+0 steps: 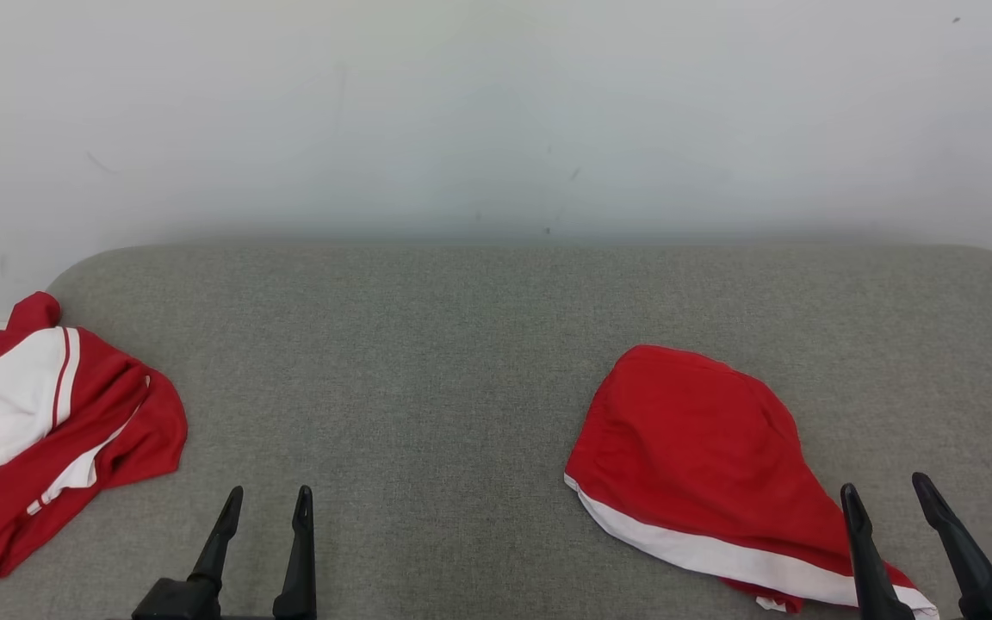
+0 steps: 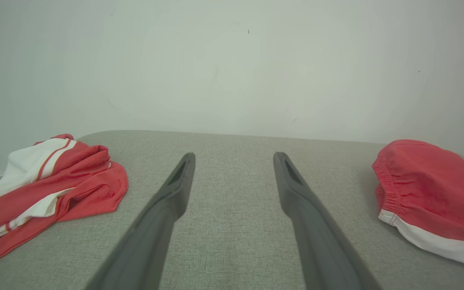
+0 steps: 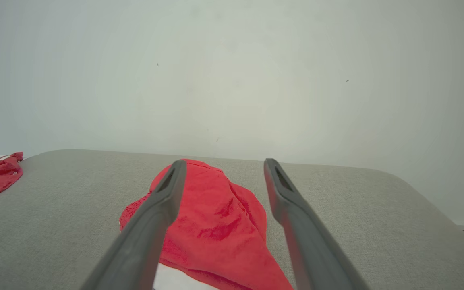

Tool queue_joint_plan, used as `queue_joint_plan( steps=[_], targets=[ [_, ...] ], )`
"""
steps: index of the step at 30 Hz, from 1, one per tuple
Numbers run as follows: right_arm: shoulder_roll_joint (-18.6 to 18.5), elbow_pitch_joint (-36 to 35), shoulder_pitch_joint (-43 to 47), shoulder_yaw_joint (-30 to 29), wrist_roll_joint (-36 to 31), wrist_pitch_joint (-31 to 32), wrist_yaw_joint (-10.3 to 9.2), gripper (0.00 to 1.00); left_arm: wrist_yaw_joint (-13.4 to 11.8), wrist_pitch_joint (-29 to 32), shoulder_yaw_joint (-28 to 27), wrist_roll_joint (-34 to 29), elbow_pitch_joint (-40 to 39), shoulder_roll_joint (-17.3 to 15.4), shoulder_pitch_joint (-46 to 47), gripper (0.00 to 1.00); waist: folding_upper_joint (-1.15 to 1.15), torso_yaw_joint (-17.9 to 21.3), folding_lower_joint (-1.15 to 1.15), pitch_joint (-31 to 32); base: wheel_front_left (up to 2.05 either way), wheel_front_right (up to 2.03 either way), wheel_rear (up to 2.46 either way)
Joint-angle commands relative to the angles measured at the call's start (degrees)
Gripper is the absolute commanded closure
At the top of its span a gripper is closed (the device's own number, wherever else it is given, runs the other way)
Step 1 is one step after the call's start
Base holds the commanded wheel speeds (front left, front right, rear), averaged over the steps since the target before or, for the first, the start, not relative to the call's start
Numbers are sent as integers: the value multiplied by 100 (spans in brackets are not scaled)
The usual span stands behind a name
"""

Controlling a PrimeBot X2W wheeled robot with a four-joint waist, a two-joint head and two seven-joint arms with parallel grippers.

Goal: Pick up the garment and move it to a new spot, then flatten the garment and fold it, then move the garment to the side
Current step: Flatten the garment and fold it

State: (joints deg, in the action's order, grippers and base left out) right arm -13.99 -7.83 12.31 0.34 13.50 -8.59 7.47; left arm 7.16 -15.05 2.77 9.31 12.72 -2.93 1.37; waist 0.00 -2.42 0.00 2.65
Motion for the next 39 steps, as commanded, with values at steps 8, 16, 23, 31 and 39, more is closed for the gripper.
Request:
queue_joint_plan(
  steps=[8, 16, 23, 31, 39],
  targets=[
    [315, 297, -191, -61, -18, -401, 7, 0, 20, -19, -65, -99, -57, 6, -78, 0, 0, 41, 0, -29, 0, 0, 0],
    [339, 593, -401, 177, 13, -464, 6, 0, 28, -19, 244, -201, 54, -109, 402, 0, 0, 254, 0, -196, 0, 0, 0],
    [288, 824, -660, 367, 128, -524, 7, 0, 29, 41, 1406, 83, 527, -440, 1534, 0, 0, 598, 0, -524, 0, 0, 0],
    [304, 1141, -946, 522, 233, -611, 7, 0, 24, 281, 2898, 736, 1330, -781, 2615, 0, 0, 1046, 0, -812, 0, 0, 0],
    [292, 1397, -1145, 627, 275, -647, 7, 0, 24, 323, 3908, 1355, 2233, -879, 3153, 0, 0, 1423, 0, -960, 0, 0, 0]
  ],
)
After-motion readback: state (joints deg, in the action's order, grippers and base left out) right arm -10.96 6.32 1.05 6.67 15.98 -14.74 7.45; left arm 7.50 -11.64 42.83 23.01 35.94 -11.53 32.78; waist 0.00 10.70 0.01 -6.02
